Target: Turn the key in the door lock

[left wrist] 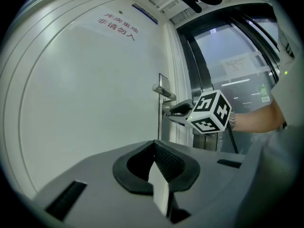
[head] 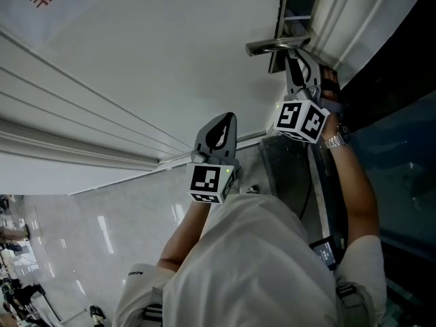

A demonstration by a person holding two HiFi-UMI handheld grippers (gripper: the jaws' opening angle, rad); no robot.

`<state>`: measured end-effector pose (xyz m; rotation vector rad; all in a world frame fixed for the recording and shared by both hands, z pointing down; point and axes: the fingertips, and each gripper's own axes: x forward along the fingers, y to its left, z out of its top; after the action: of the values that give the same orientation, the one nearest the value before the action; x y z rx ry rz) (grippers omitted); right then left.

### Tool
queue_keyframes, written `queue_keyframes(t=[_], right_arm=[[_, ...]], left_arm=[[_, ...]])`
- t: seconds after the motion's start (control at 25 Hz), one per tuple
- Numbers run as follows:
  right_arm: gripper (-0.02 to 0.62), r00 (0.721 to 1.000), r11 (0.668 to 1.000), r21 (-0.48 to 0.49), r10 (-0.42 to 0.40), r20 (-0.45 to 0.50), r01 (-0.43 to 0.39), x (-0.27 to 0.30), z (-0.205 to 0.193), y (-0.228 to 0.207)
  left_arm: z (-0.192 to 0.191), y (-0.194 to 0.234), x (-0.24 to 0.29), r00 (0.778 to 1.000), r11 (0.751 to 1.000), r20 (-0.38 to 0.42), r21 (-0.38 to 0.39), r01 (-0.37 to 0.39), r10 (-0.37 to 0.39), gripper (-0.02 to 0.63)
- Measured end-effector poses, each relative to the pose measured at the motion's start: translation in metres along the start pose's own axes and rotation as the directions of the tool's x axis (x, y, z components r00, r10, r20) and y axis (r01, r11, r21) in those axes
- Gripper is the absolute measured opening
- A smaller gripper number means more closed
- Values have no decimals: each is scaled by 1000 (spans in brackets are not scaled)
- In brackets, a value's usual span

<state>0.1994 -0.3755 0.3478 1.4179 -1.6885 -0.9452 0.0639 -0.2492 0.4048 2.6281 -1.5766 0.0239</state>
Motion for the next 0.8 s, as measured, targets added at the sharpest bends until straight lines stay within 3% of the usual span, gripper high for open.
queue_keyframes(t=[0.24,0.52,0.8], right_arm=[[103,1000,991,136,12,13,-14,0,0,-2],[104,999,986,166,-37,38,30,-2,2,0],[106,999,925,378,-47,25,34,-22,-3,4]], left_arm=[[-3,5,5,1000,1000,-9,-4,-6,6,9],[-2,9,6,1000,1000,-10,0,-12,12,8],[-1,14,4,1000,1000,-12,5,-22,22,9]])
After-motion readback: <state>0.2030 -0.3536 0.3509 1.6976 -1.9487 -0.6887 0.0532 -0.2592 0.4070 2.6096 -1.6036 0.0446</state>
